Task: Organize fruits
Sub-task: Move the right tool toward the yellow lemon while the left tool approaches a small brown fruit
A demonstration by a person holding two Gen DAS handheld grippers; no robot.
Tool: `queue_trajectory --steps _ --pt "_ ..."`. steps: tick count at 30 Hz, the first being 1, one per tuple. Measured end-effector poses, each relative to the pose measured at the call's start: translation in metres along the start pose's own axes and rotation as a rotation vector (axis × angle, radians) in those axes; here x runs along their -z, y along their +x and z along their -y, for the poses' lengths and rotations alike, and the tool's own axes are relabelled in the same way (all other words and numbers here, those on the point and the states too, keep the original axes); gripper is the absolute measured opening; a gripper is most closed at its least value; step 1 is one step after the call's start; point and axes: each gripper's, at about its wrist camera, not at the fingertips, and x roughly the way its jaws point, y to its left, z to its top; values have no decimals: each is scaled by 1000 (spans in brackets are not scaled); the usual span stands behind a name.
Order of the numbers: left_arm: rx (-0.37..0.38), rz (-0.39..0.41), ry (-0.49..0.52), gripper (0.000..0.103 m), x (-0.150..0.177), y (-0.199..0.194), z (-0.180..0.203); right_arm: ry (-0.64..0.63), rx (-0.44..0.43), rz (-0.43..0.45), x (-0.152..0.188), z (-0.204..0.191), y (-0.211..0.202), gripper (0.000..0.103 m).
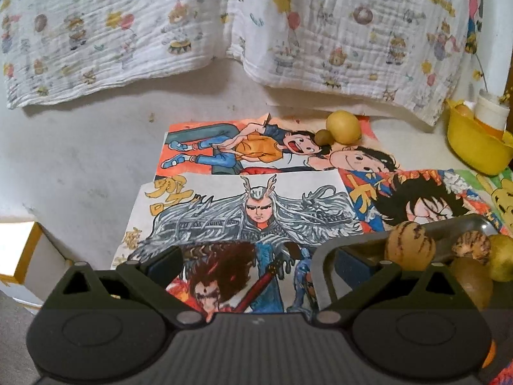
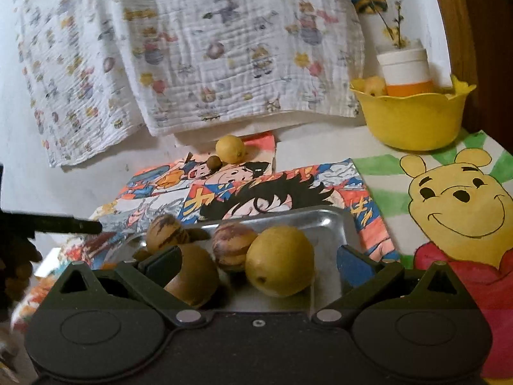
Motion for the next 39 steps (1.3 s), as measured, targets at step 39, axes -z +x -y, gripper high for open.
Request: queue_trajectory --steps 39 --pt "159 147 412 102 -94 163 21 -32 -165 -301 -194 -3 276 97"
